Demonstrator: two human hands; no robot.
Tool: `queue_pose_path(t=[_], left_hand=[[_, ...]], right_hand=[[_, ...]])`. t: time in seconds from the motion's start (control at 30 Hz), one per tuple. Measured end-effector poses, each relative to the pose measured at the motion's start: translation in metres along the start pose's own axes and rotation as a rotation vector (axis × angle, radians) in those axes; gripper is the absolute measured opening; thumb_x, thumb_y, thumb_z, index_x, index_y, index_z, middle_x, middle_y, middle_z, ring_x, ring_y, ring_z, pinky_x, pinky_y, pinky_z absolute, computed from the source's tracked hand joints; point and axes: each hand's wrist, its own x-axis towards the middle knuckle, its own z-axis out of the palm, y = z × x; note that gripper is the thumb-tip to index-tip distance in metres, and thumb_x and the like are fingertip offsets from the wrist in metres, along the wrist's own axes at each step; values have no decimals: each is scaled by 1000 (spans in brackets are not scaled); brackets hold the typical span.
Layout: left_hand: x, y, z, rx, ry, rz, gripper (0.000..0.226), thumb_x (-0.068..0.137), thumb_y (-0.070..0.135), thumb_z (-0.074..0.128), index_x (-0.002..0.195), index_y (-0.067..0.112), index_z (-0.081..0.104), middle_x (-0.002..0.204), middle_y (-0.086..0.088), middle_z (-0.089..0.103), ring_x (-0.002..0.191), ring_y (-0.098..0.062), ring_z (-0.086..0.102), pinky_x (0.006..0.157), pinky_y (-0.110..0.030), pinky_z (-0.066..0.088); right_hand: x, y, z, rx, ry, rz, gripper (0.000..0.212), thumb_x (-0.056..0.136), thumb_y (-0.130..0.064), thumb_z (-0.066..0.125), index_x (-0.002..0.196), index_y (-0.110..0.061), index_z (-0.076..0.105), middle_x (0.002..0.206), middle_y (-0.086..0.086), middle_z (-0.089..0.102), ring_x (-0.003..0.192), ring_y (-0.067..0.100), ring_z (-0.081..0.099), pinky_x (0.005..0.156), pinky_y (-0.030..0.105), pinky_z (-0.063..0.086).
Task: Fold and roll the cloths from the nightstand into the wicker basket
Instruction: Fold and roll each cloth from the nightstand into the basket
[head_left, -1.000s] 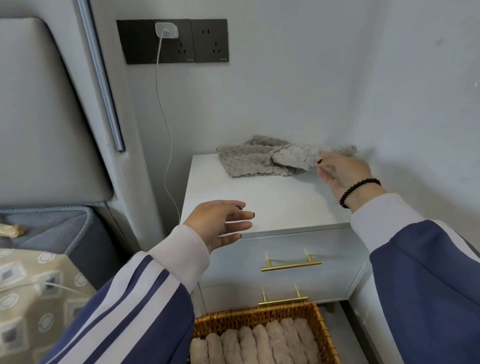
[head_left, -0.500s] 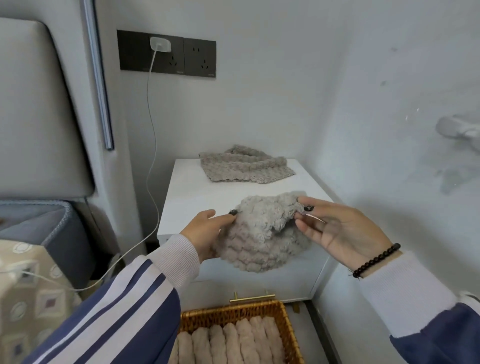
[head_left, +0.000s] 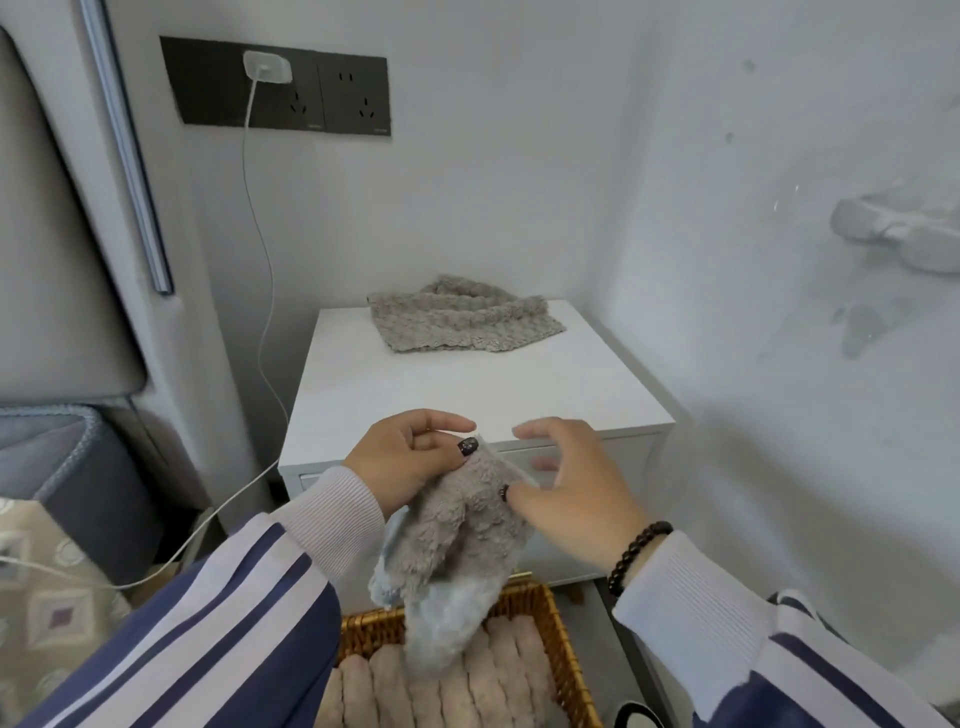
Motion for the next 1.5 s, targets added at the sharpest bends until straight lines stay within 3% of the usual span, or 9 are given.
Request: queue_pose_path(t=[0.13, 0.33, 0.6, 0.73, 0.83, 1.07, 1.23, 1.37, 1.5], left_hand=[[3, 1, 6, -39, -137, 97, 22, 81, -6, 66, 97, 9, 68, 76, -6, 71, 65, -13, 67, 60, -18, 54], [9, 6, 8, 95, -82, 191, 21, 79, 0, 72, 96, 12, 67, 71, -1, 72, 65, -9, 65, 69, -19, 55], [10, 4, 15, 212, -115, 247, 16, 79, 3, 72, 87, 14, 65, 65, 3, 69, 67, -14, 61, 74, -29, 51], [6, 5, 16, 265, -209, 256, 24, 72, 1, 79, 88, 15, 66, 77, 2, 70, 75, -10, 63, 70, -21, 53], [4, 3, 14, 469, -156, 255, 28, 72, 11, 82, 91, 25, 69, 84, 12, 72, 74, 1, 62, 63, -14, 47], [2, -6, 7, 567, -182, 198, 51, 80, 20, 76, 118, 47, 56, 114, 25, 62, 105, 6, 57, 80, -14, 47], [0, -5, 7, 399, -149, 211, 7, 83, 14, 71, 83, 19, 75, 76, 3, 74, 69, -6, 66, 71, -25, 54], [1, 0, 2, 374, 33, 264, 15, 88, 18, 66, 74, 17, 70, 63, 5, 65, 55, -6, 56, 54, -17, 46], [4, 4, -7, 303, 211, 327, 18, 88, 24, 67, 71, 17, 67, 59, 9, 59, 55, -6, 50, 55, -19, 41]], right_hand=[[11, -4, 4, -74, -70, -138, 49, 85, -17, 61, 129, -32, 45, 129, -15, 40, 118, 2, 40, 92, 18, 33], [27, 4, -6, -136, -82, -149, 5, 77, -22, 68, 80, -19, 65, 84, -3, 67, 82, 15, 61, 77, 34, 51], [25, 14, -13, -193, -45, -229, 33, 73, -29, 75, 61, -23, 45, 62, -10, 49, 59, 7, 44, 55, 24, 35], [24, 21, -23, -157, 77, -212, 40, 74, -22, 73, 56, -20, 37, 56, -9, 40, 54, 7, 36, 52, 22, 28], [24, 26, -33, -33, 112, -175, 41, 77, -17, 70, 57, -15, 34, 55, -3, 32, 51, 9, 31, 51, 24, 25], [17, 30, -44, 80, -204, -216, 16, 87, -11, 65, 87, -23, 55, 75, -5, 54, 63, 7, 46, 61, 19, 38], [19, 28, -38, 81, -119, -196, 24, 86, -21, 68, 76, -6, 53, 66, 5, 48, 56, 15, 44, 58, 28, 38], [20, 23, -41, 78, -90, -225, 42, 79, -28, 76, 64, -8, 43, 58, 3, 28, 50, 11, 25, 47, 19, 22], [24, 22, -39, 82, -153, -273, 44, 76, -18, 79, 60, -12, 38, 57, -2, 28, 51, 7, 25, 48, 17, 22]])
